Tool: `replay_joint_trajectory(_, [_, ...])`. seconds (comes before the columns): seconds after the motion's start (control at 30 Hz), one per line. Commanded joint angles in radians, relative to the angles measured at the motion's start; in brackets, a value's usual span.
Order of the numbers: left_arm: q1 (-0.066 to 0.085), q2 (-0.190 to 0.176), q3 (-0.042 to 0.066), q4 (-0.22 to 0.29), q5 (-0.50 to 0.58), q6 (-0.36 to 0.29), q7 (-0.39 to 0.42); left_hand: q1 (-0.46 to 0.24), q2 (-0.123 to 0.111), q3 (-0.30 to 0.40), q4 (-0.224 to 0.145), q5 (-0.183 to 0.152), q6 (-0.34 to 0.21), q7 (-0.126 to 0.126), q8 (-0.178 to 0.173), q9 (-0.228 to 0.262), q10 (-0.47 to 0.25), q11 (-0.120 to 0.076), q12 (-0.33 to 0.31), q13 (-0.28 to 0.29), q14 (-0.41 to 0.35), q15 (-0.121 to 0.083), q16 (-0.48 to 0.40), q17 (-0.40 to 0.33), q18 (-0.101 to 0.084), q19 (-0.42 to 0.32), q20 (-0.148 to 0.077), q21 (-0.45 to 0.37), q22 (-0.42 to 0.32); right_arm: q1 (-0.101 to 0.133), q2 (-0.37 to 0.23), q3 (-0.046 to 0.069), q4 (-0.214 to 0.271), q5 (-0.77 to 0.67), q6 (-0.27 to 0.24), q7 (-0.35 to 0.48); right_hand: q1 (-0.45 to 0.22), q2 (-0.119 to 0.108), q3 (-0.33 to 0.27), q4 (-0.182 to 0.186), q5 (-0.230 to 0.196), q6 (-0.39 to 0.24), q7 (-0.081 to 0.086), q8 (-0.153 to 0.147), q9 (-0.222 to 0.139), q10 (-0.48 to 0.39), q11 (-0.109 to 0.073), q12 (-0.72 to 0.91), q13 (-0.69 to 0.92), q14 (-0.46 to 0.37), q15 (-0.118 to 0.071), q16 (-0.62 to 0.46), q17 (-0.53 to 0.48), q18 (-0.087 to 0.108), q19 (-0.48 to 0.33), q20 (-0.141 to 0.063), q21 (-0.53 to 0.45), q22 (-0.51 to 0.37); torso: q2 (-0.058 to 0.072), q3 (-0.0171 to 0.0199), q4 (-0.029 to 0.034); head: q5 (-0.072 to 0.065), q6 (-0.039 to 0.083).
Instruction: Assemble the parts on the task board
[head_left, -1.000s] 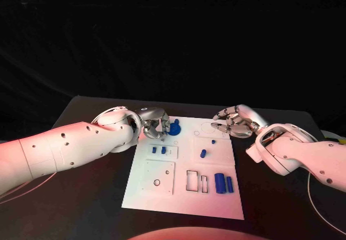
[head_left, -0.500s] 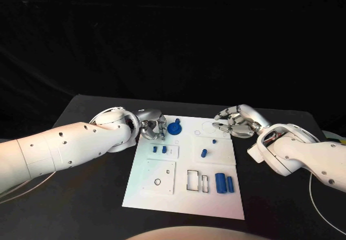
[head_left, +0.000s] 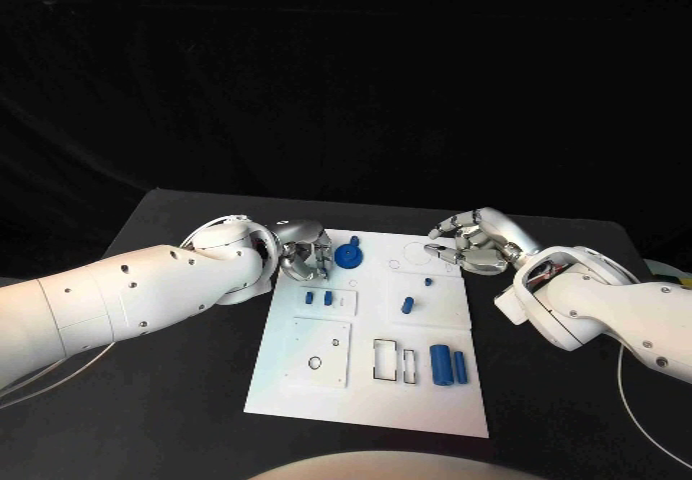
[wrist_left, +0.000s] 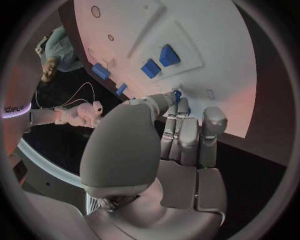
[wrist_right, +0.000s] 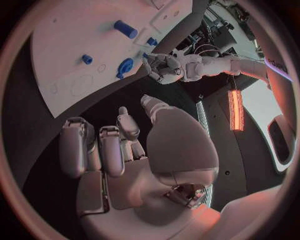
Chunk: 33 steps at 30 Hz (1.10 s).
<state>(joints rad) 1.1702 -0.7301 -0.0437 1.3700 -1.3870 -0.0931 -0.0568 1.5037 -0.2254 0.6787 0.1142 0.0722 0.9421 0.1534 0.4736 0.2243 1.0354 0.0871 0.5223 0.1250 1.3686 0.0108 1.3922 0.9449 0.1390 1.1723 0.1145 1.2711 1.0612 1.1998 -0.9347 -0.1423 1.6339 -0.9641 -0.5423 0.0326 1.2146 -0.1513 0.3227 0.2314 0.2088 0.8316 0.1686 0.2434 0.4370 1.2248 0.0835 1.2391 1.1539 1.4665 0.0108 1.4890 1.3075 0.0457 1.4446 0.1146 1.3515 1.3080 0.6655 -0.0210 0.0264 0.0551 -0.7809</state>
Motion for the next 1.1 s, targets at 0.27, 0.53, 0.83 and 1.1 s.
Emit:
replay_joint_trajectory(0.27, [-0.001,0.006,-0.001,-0.001,0.005,0.038,-0.005,-0.007,0.004,-0.004,-0.003,0.001,0.006,-0.001,-0.004,0.001,0.014,-0.008,0.001,0.001,0.006,-0.002,0.003,-0.002,-0.016,0.001,0.0,0.0,0.0,-0.001,0.001,0.0,0.0,-0.005,0.001,0.007,0.006,0.004,-0.001,0.01,0.006,-0.007,-0.002,0.005,0.002,-0.002,0.0,-0.003,-0.001,0.052,-0.003,-0.006,0.048,0.013,-0.008,-0.002,-0.004,0.116,0.0,-0.0005,0.0002,0.0,-0.002])
replay_joint_trajectory(0.53, [-0.001,0.007,-0.002,0.001,0.007,0.045,-0.005,-0.008,0.005,-0.004,-0.003,0.001,0.006,-0.001,-0.005,0.001,0.015,-0.008,0.0,0.001,0.004,-0.002,0.002,-0.005,-0.016,0.002,0.0,0.001,0.0,-0.001,0.001,0.0,0.0,-0.005,0.001,0.007,0.006,0.004,-0.001,0.01,0.006,-0.007,-0.002,0.005,0.002,-0.002,0.0,-0.003,-0.001,0.052,-0.003,-0.006,0.048,0.013,-0.008,-0.002,-0.004,0.116,0.0,-0.0001,0.0007,0.0,-0.002])
replay_joint_trajectory(0.83, [-0.001,0.008,-0.003,0.001,0.007,0.049,-0.006,-0.01,0.006,-0.007,-0.003,-0.001,0.012,-0.003,-0.005,0.003,0.022,-0.01,-0.002,0.003,0.002,-0.003,-0.001,-0.014,-0.017,0.003,0.001,0.001,0.002,-0.001,0.001,0.0,0.0,-0.005,0.001,0.008,0.006,0.004,-0.001,0.01,0.006,-0.007,-0.002,0.005,0.002,-0.002,0.0,-0.003,-0.001,0.052,-0.003,-0.006,0.048,0.013,-0.008,-0.002,-0.004,0.116,0.0,-0.0003,0.0003,0.0,-0.002])
replay_joint_trajectory(1.1, [-0.001,0.01,-0.003,0.0,0.007,0.047,-0.003,-0.013,0.004,-0.009,-0.004,-0.002,0.014,-0.004,-0.006,0.003,0.024,-0.01,-0.003,0.004,0.005,-0.003,0.002,-0.006,-0.017,0.002,0.001,0.001,0.001,-0.001,0.001,0.0,0.0,-0.005,0.001,0.007,0.006,0.004,-0.001,0.01,0.006,-0.007,-0.002,0.005,0.002,-0.002,0.0,-0.003,-0.001,0.052,-0.003,-0.006,0.048,0.013,-0.008,-0.002,-0.004,0.116,0.0,0.0,0.0,-0.002,-0.003])
